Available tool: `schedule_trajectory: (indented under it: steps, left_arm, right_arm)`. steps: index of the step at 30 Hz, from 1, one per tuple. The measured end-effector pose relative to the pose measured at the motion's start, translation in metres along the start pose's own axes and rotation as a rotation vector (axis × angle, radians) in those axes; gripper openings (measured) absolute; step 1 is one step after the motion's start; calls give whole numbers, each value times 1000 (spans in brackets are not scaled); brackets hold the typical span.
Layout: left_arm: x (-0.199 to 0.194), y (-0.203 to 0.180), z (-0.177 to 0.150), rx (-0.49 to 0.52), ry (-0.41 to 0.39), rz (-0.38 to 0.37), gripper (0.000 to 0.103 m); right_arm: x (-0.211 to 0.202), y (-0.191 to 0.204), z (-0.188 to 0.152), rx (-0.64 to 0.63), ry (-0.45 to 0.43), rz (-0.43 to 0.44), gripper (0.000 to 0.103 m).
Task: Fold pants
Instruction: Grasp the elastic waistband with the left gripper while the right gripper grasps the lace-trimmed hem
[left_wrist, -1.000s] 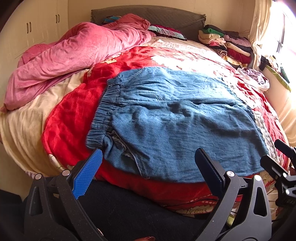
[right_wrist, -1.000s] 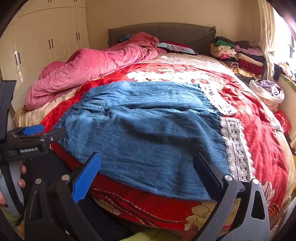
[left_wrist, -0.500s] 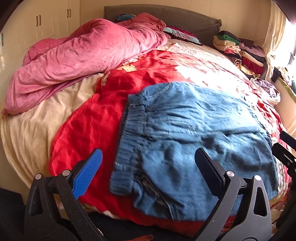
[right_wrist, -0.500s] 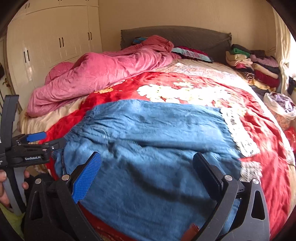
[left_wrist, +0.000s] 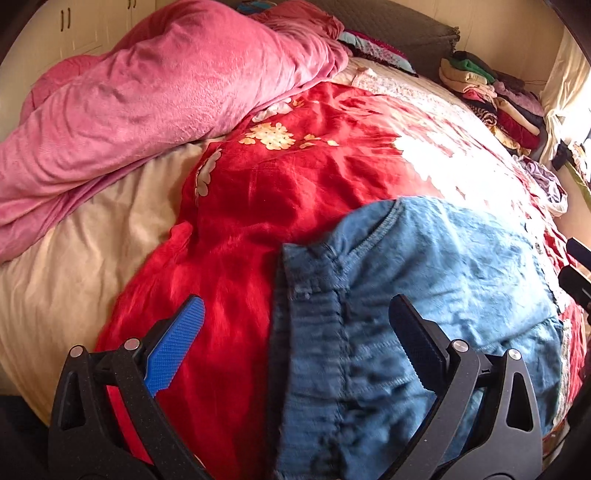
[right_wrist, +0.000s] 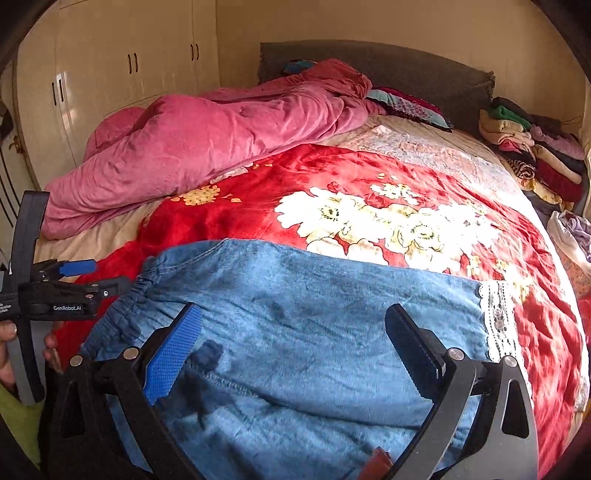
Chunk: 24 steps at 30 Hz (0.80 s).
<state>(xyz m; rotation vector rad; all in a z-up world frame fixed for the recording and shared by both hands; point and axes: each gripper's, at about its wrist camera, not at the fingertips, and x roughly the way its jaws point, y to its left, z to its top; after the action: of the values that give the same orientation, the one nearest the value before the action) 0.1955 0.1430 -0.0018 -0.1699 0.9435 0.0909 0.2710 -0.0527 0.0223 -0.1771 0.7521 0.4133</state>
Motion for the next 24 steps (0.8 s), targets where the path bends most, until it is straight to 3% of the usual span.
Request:
schedule_trajectory:
  steps: [6,11,14,21,24]
  left_arm:
    - [30,9,16,18,21,9,94]
    - [46,22,20,-41,30,-44,92]
    - [49,21,17,-34,28,-56,81]
    - [50,1,16,57,17,-81,33]
    - [52,-10,19,116,17,-49,29]
  right_arm:
    - [48,-7,19,-47,77,2,99]
    - [85,-15,34,-74,140,24,99]
    - [103,-16,40,-97,155,19,99]
    - [134,-5,47,-187,199,21,99]
    - [143,3,51,-248,208,39,99]
